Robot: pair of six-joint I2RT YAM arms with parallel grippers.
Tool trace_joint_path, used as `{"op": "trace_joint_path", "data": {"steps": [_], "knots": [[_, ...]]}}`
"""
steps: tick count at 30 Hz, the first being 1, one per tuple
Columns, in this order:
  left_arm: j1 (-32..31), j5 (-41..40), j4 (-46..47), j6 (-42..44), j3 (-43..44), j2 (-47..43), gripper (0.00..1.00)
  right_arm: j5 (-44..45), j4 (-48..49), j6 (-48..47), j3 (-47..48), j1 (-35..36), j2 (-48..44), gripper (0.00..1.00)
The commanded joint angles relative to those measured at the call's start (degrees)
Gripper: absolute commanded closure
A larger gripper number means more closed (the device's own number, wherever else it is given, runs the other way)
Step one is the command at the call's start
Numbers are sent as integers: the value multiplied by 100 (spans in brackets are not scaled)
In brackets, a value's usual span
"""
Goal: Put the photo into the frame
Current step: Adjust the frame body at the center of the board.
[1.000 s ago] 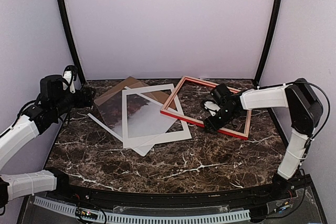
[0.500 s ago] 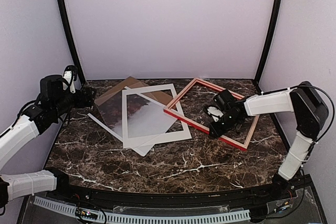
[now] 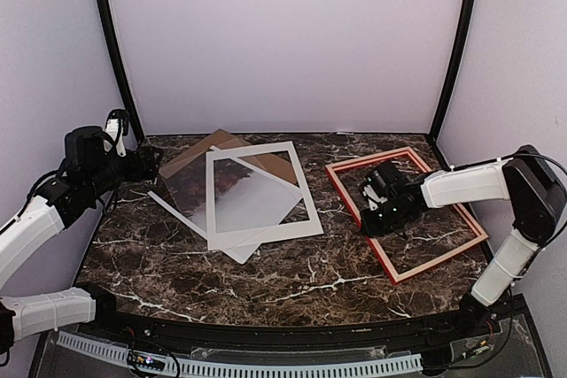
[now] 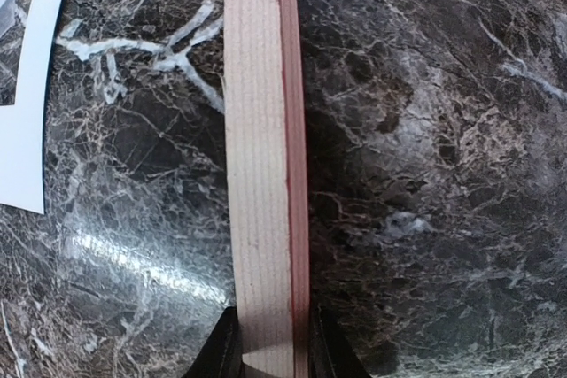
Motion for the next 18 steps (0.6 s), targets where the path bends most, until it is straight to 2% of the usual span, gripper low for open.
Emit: {"op": "trace_joint_path", "data": {"steps": [1, 6, 9, 14, 18], "knots": [[-29, 112, -75, -97, 17, -117, 1, -22, 702, 904, 129, 287, 350, 78], [-36, 184, -76, -168, -6, -145, 1, 19, 985, 1365, 419, 573, 723, 77], [-30, 205, -98, -216, -24, -138, 1, 2, 1214, 1632, 579, 718, 905, 71], [-32, 264, -129, -304, -18, -82, 1, -134, 1416, 1810, 920, 997, 1212, 55], [-38, 280, -209, -394, 17, 48, 1, -167, 1500, 1842, 1164, 1186, 1363, 47]]}}
